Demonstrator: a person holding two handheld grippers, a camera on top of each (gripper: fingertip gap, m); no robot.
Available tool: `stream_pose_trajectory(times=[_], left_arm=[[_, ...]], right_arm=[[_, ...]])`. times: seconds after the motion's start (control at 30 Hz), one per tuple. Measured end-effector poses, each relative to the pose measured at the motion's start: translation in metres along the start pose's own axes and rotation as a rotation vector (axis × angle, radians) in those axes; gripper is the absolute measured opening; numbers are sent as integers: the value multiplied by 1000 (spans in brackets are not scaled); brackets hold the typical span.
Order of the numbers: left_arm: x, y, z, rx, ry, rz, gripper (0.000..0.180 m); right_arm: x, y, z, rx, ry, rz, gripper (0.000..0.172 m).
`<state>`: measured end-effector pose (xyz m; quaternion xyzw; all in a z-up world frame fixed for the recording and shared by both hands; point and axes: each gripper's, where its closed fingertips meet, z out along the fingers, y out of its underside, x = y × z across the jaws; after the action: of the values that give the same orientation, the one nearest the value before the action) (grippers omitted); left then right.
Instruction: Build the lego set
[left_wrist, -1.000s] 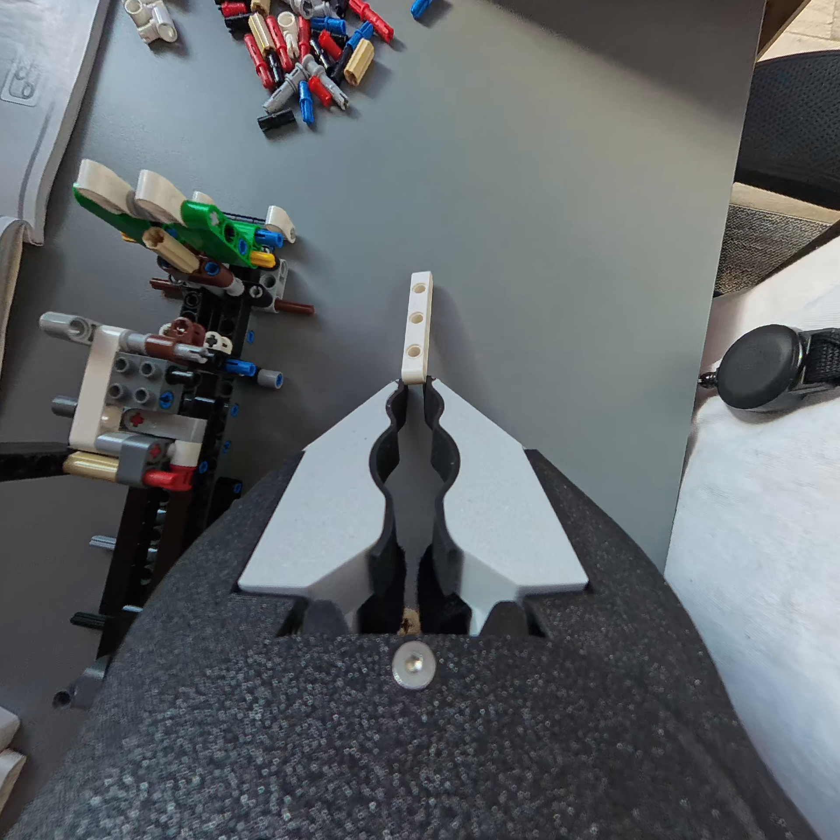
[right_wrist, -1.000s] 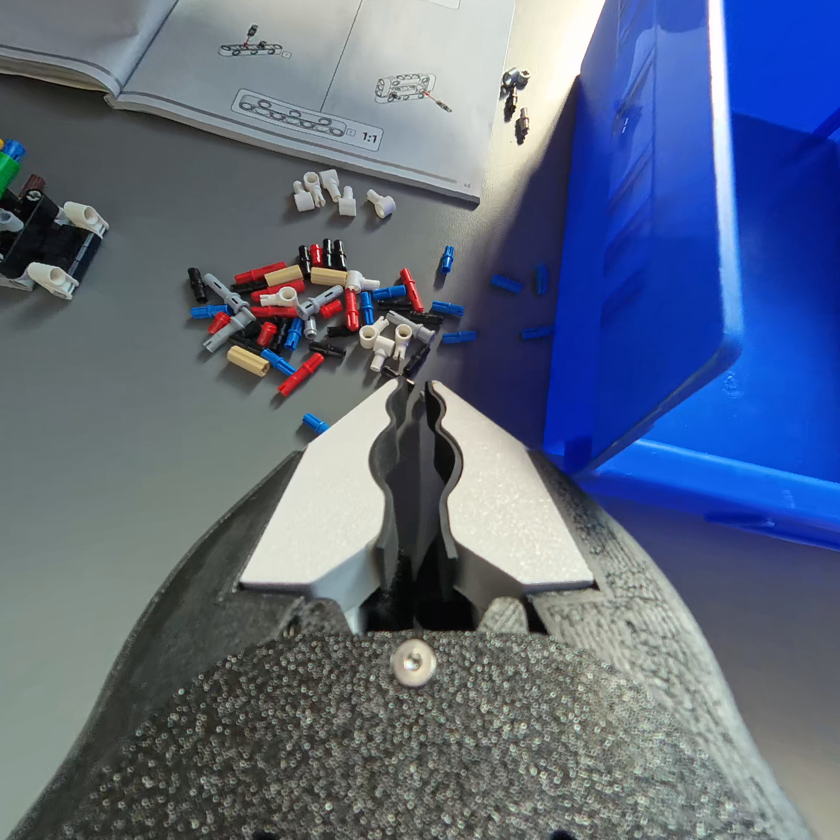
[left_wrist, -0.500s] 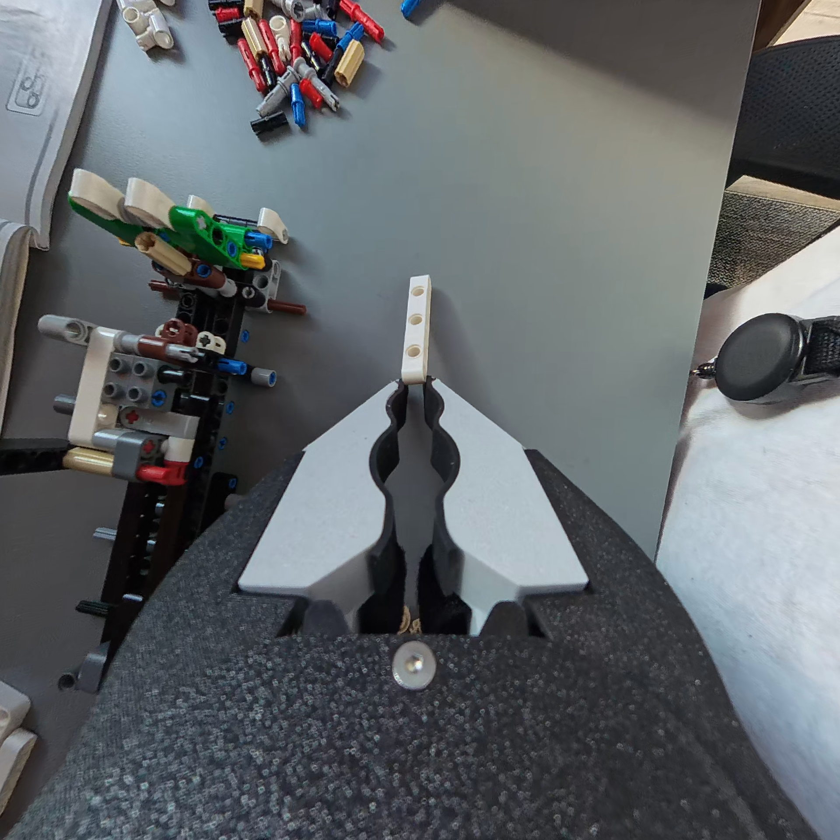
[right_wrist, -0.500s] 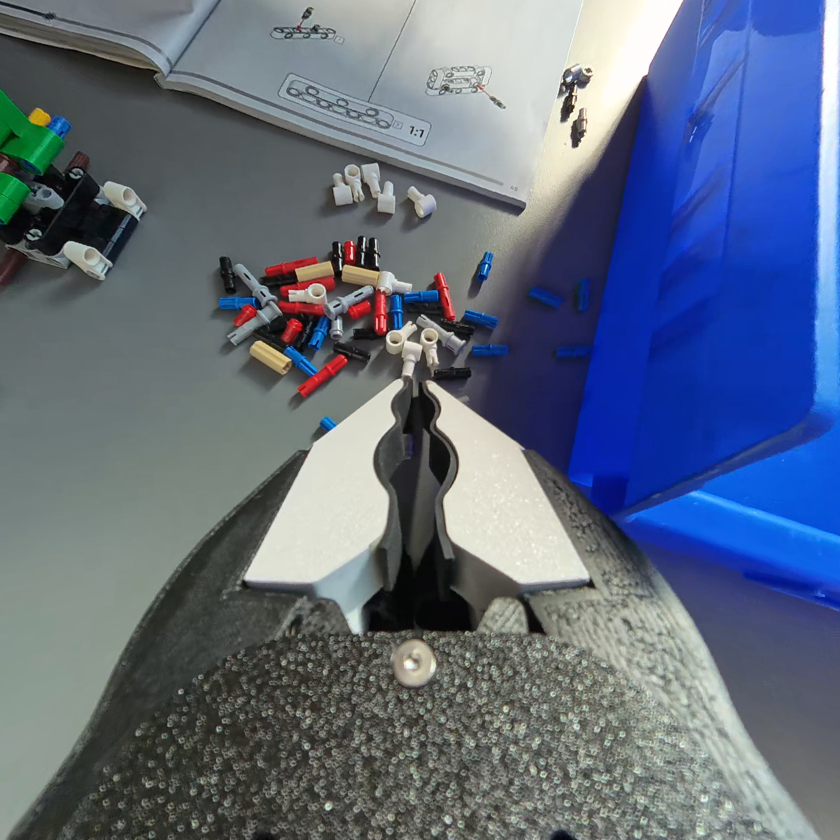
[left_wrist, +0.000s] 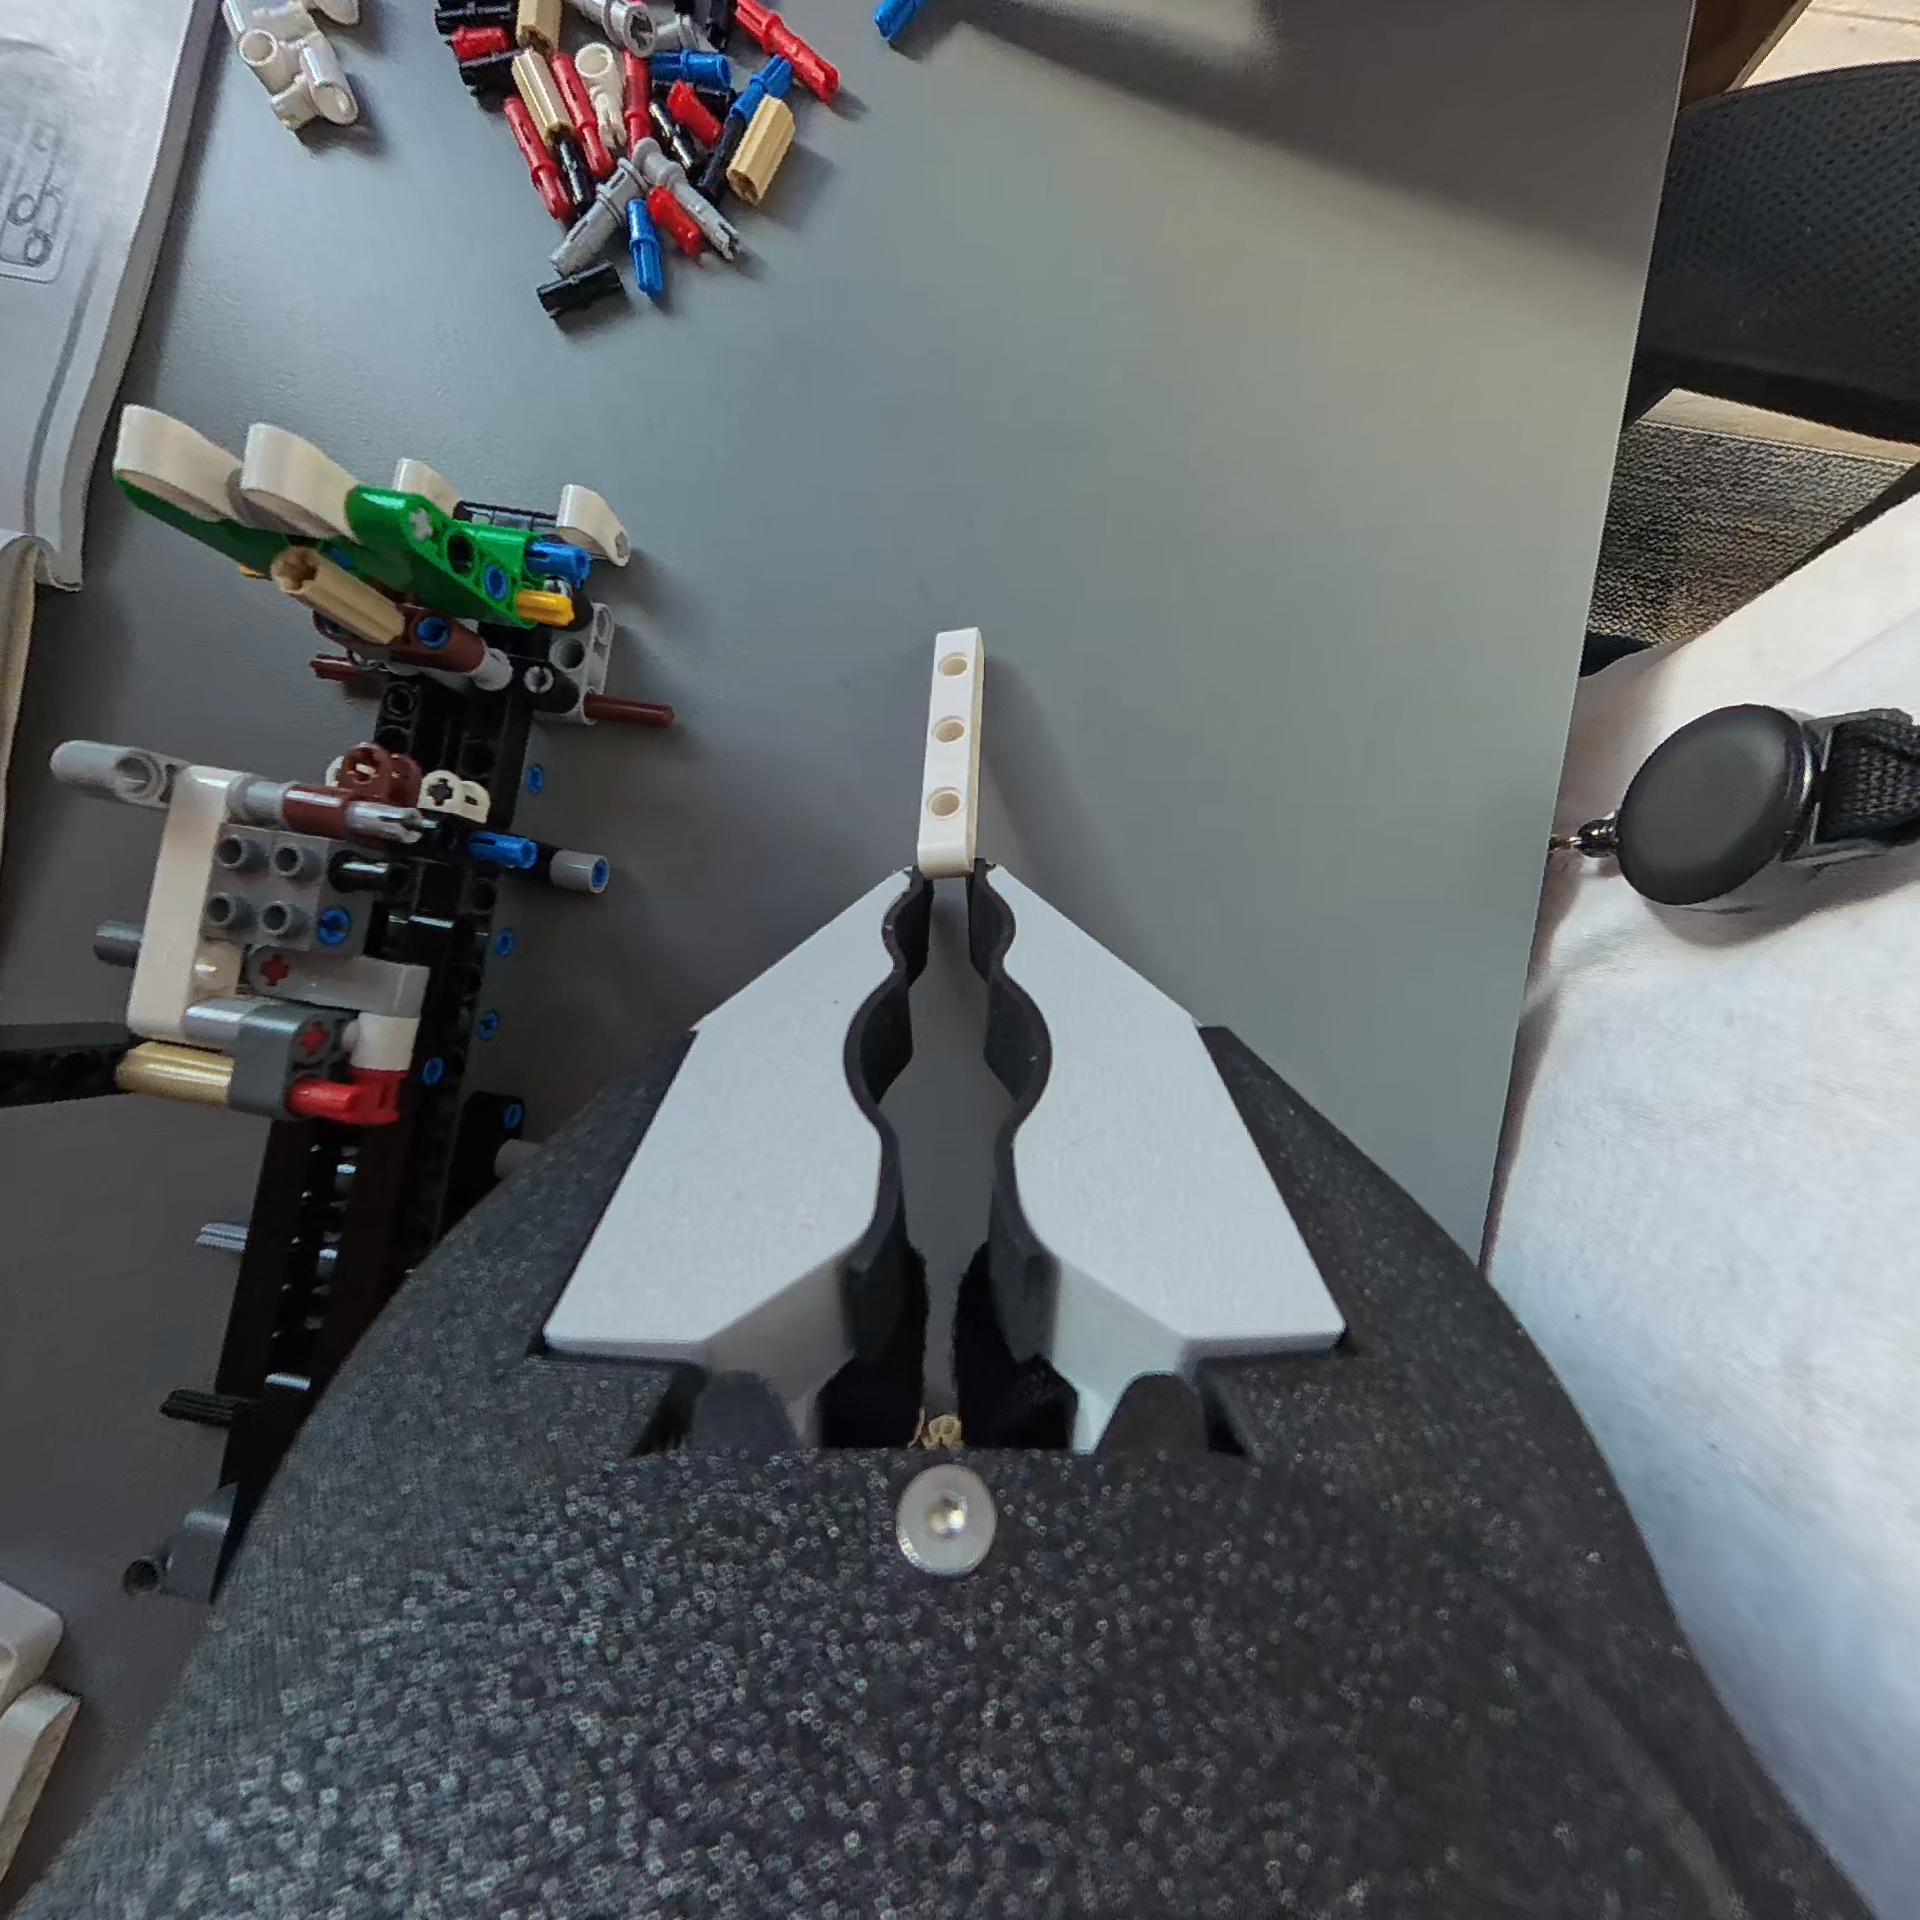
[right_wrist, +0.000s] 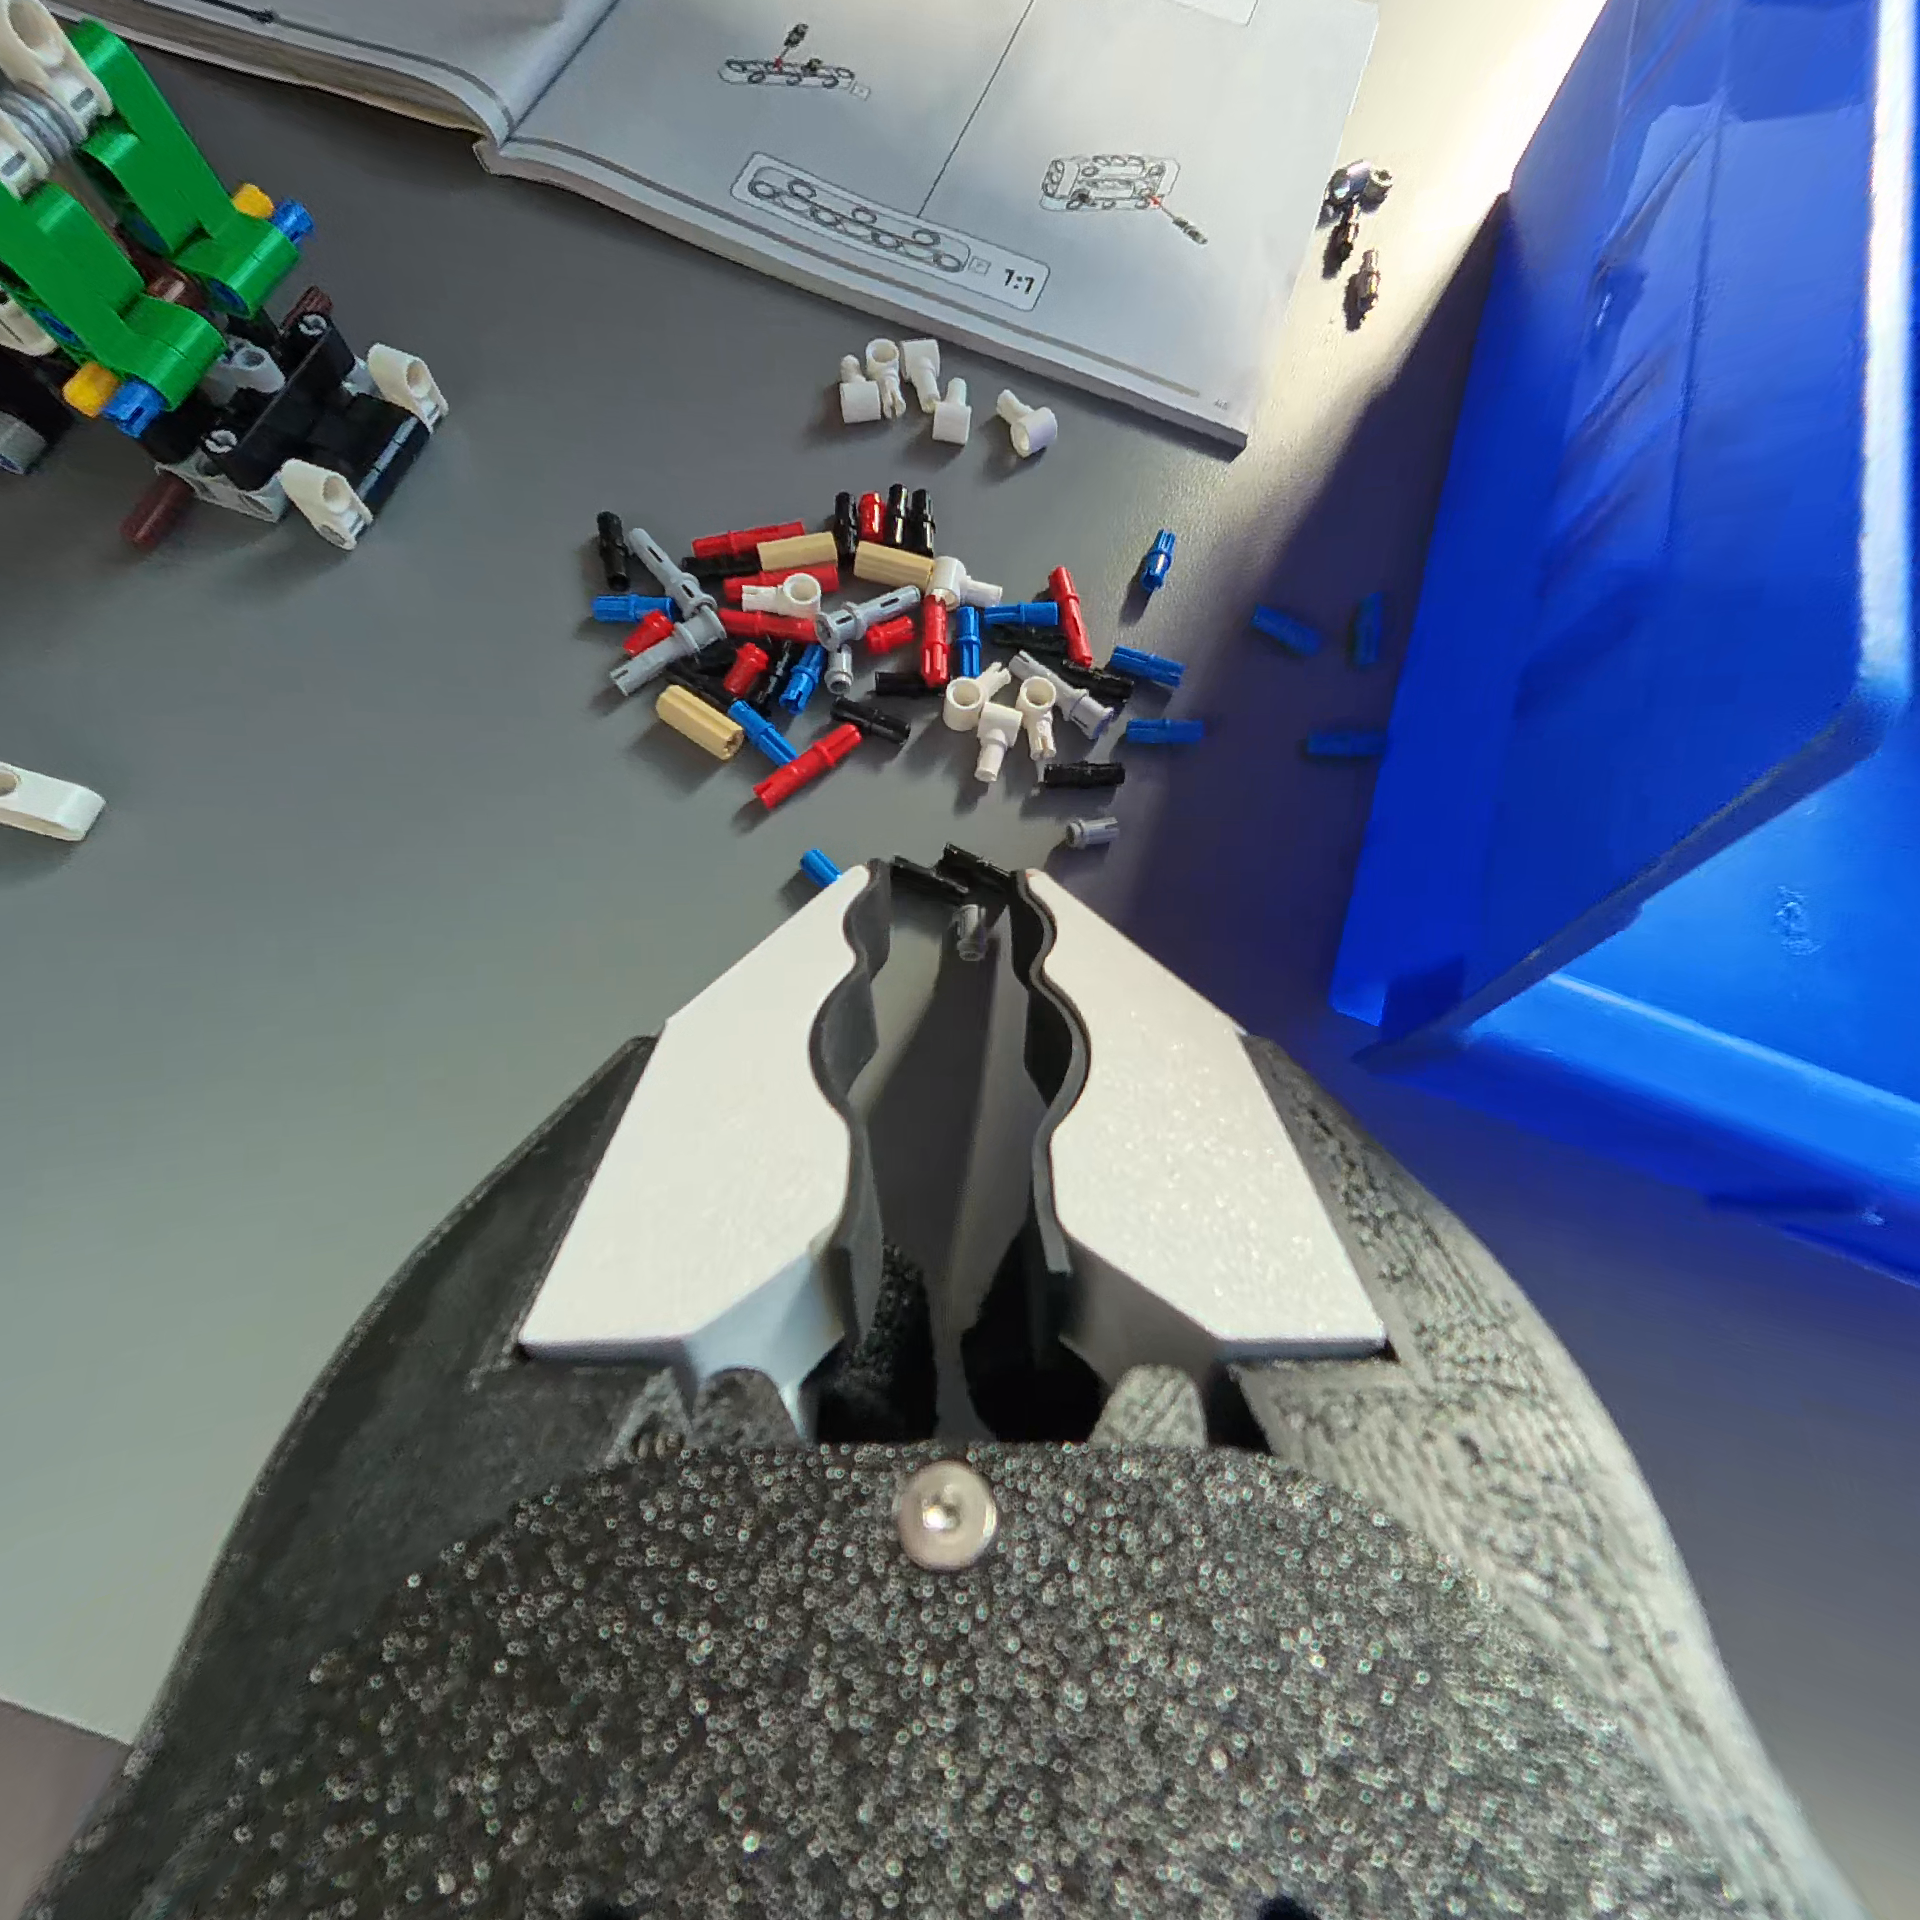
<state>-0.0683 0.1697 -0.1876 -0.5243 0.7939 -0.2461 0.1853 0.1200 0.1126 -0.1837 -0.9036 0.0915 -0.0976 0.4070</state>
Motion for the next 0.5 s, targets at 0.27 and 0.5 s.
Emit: stream_pose_trajectory(times=[0.27,0.5], left_arm=[[-1,1,-1,3,1,-12,4],[1,2,-1,0,7,-7,4]], right_arm=[[-5,2,1,-20,-8,-26,17],[-11,2,2,-21,-20,-73,4]])
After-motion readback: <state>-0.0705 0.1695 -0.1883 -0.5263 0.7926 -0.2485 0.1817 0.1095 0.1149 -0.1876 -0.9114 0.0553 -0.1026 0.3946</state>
